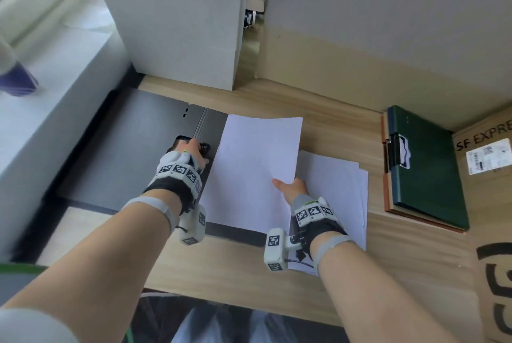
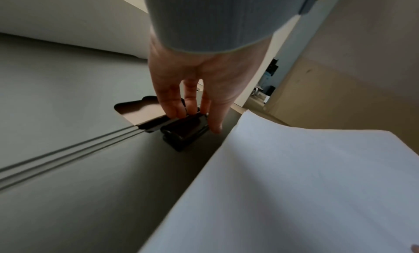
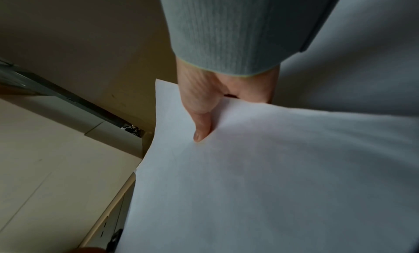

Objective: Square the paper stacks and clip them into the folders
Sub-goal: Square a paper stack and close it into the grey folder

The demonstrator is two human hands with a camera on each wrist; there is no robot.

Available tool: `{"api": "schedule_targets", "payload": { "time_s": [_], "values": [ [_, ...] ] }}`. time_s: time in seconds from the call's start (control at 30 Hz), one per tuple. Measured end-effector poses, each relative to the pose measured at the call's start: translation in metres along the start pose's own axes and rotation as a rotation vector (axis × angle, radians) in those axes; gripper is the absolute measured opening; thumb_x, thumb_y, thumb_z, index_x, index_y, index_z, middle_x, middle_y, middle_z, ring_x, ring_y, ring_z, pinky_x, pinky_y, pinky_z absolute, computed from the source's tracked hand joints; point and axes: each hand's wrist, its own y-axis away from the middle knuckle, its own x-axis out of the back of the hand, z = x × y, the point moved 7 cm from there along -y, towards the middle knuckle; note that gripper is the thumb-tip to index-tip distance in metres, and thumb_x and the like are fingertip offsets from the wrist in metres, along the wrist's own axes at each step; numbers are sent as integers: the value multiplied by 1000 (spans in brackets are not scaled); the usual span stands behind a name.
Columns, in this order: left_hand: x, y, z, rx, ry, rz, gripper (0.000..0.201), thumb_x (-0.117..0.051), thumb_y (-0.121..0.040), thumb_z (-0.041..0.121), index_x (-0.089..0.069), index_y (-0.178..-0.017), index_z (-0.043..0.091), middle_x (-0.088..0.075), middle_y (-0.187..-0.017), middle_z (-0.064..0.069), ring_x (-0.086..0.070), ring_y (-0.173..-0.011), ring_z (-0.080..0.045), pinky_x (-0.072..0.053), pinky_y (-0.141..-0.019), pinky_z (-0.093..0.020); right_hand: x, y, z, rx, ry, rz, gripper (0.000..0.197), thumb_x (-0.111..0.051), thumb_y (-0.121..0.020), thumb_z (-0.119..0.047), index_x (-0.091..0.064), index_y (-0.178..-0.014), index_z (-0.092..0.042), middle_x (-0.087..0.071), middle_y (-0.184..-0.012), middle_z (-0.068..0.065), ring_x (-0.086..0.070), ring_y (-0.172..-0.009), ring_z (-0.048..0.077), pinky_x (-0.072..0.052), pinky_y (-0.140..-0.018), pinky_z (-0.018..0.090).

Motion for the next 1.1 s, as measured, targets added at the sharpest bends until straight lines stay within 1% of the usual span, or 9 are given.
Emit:
{"api": "schedule_targets", "payload": {
  "time_s": [0.1, 0.23, 0.37, 0.53, 0.67, 0.73, 0.9, 1.03, 1.1],
  "values": [
    [2, -1, 7, -34, -21, 16, 47, -65, -81, 32, -47, -120, 13, -50, -121, -13, -58, -102, -36, -50, -92, -47, -5, 2, 4, -23, -18, -4, 42, -61, -89, -14, -53, -125, 5, -58, -130, 16, -55, -121, 29, -36, -85, 22],
    [6, -6, 10, -36, -70, 37, 38, -61, -81, 22, -47, -113, 7, -50, -88, -9, -54, -80, -31, -54, -81, -42, -16, -2, 7, -24, -79, -7, 39, -63, -87, -9, -55, -124, 4, -59, -130, 17, -56, -120, 30, -38, -87, 23],
    [9, -4, 16, -80, -146, -17, 16, -58, -82, 19, -52, -90, 6, -47, -65, -5, -53, -73, -28, -46, -67, -31, -25, -3, 8, -37, -115, -6, 40, -64, -86, -9, -56, -123, 5, -59, -128, 18, -56, -119, 30, -39, -87, 24],
    [15, -7, 11, -115, -195, -63, 19, -54, -88, 25, -49, -86, 6, -57, -84, -10, -52, -78, -28, -43, -71, -31, -35, -5, 8, -62, -101, -4, 49, -68, -84, -16, -52, -126, 3, -58, -131, 16, -56, -120, 29, -42, -98, 31],
    [22, -5, 10, -169, -229, -118, 15, -48, -90, 20, -51, -85, 6, -51, -62, -4, -52, -74, -26, -38, -55, -24, -37, -4, 2, -77, -65, -2, 53, -67, -85, -20, -48, -129, 4, -55, -134, 15, -53, -123, 30, -41, -100, 32],
    [23, -4, 10, -180, -248, -129, 17, -46, -92, 20, -52, -85, 6, -51, -60, -3, -53, -73, -25, -35, -49, -22, -38, -7, 0, -76, -43, 0, 51, -65, -86, -18, -48, -129, 4, -54, -135, 16, -52, -124, 30, -40, -100, 31],
    [22, -6, 9, -146, -186, -122, 20, -49, -92, 25, -53, -86, 6, -56, -77, -8, -53, -73, -25, -40, -64, -28, -44, -4, -8, -68, 38, -9, 58, -64, -86, -26, -44, -131, 4, -50, -138, 15, -50, -126, 30, -40, -100, 31],
    [20, -9, 8, -92, -119, -72, 35, -56, -86, 28, -44, -60, 9, -47, -58, -4, -48, -68, -23, -38, -64, -27, -45, -1, -12, -62, 95, 5, 58, -62, -88, -27, -43, -133, 4, -49, -139, 16, -48, -128, 31, -40, -99, 31],
    [19, -8, 8, -77, -102, -66, 34, -59, -83, 28, -48, -59, 7, -55, -64, -10, -54, -69, -26, -40, -65, -27, -46, 0, -13, -64, 105, 4, 60, -62, -88, -29, -42, -134, 4, -47, -140, 16, -47, -128, 31, -40, -99, 31]
  ]
}}
